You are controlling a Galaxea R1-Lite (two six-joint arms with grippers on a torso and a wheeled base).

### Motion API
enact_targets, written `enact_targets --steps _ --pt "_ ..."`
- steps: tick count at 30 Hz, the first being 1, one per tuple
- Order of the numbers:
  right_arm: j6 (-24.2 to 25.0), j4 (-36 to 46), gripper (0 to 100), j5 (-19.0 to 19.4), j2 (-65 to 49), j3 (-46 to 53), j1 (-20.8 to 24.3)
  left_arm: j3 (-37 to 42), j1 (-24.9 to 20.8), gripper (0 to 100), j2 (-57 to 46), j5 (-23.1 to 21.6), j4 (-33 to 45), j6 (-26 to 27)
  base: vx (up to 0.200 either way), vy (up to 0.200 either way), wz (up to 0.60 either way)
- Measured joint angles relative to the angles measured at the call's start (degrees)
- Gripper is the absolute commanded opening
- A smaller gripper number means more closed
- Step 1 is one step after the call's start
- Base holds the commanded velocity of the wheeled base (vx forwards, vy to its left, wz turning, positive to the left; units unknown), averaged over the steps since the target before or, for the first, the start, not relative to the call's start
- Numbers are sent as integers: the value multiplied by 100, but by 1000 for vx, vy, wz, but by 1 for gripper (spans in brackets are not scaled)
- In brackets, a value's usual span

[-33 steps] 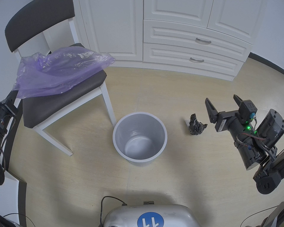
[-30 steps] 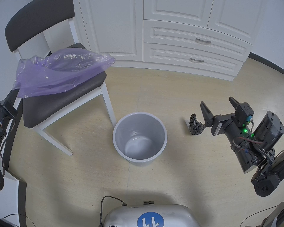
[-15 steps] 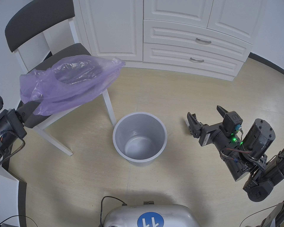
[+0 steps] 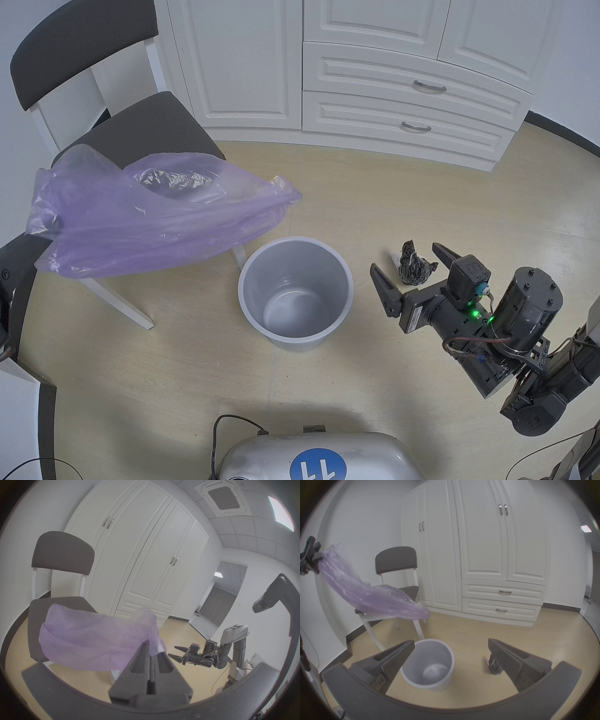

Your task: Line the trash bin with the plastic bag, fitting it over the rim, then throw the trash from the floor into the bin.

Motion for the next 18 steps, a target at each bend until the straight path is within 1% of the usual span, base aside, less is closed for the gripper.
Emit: enact_targets --steps 4,6,8,12,18 --pt "28 228 100 118 -52 121 107 -4 -95 0 -154 -2 94 9 0 0 0" --pt "224 313 100 154 -116 155 212 -6 -126 0 -215 0 110 11 0 0 0" --pt "307 345 100 195 -146 162 265 -6 -132 0 -233 -2 112 11 0 0 0" --pt "473 400 100 463 -265 221 400 -6 -151 0 -269 -2 116 11 0 0 0" --pt "490 446 100 494 -369 372 560 -15 -204 0 -297 -4 118 11 0 0 0"
